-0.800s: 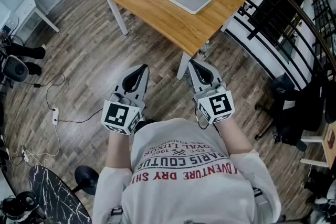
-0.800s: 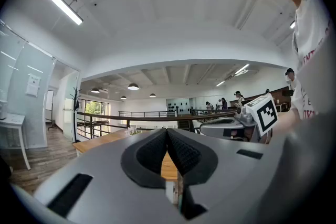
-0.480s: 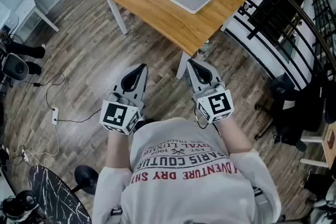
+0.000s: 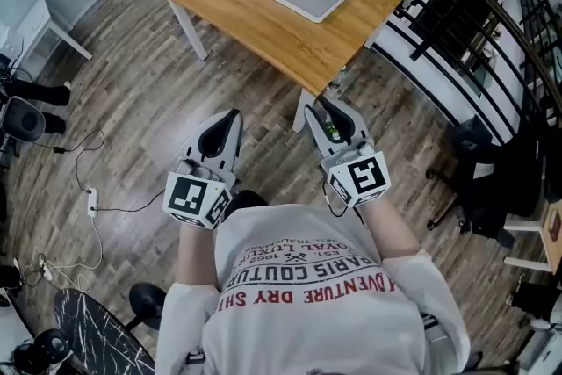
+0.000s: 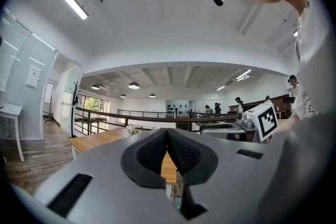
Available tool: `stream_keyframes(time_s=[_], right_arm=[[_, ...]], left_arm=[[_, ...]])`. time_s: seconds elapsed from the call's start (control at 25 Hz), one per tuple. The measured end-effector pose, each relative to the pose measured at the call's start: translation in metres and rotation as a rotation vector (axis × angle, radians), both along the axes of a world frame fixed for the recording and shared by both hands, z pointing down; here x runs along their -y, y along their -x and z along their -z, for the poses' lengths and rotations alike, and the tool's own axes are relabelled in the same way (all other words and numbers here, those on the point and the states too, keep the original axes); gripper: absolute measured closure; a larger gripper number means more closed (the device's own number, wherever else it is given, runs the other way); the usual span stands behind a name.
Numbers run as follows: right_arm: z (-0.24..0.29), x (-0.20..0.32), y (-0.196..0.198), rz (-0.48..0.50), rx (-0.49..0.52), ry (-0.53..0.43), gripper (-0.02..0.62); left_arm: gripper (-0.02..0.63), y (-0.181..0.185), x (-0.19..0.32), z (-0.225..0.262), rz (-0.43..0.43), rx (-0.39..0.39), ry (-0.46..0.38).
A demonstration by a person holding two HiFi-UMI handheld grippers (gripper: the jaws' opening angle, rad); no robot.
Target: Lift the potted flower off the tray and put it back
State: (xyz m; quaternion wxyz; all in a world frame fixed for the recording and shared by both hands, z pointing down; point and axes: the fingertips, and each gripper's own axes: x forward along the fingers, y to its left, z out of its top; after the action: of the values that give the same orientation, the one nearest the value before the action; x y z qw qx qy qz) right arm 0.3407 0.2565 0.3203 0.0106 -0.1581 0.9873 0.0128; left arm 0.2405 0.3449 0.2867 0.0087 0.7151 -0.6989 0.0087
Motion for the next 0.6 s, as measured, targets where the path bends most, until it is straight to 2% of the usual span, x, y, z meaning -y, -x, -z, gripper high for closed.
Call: stream_keyframes(time_s=[0.04, 0.08, 0.12, 0.2, 0.32, 0.6], right_arm=[[0.000, 0.003, 0.004, 0.006, 0.008, 0.004, 0.378], [0.000, 0.007, 0.009, 0.008, 0.013, 0.005, 0.280], [0.000, 0.012, 0.013, 0.003, 0.016, 0.004, 0.248], [0.000, 0.020, 0.022, -0.022, 0.018, -0.009, 0.216], [-0.002, 0.032, 0.047, -0.049, 0.014, -0.010, 0.201], [-0.010, 0.064, 0.138, -0.104, 0.007, 0.011, 0.199]], left_arm=[[0.592, 0.004, 0.003, -0.001, -0.003, -0.002, 0.003], [0.592, 0.008, 0.006, -0.003, -0.007, -0.005, 0.006], [0.592, 0.013, 0.010, -0.005, -0.009, -0.008, 0.009], [0.592, 0.025, 0.016, -0.008, -0.009, -0.013, 0.014], [0.592, 0.054, 0.026, -0.013, -0.009, -0.021, 0.014], [0.592, 0.150, 0.062, -0.021, -0.066, -0.004, 0.025]])
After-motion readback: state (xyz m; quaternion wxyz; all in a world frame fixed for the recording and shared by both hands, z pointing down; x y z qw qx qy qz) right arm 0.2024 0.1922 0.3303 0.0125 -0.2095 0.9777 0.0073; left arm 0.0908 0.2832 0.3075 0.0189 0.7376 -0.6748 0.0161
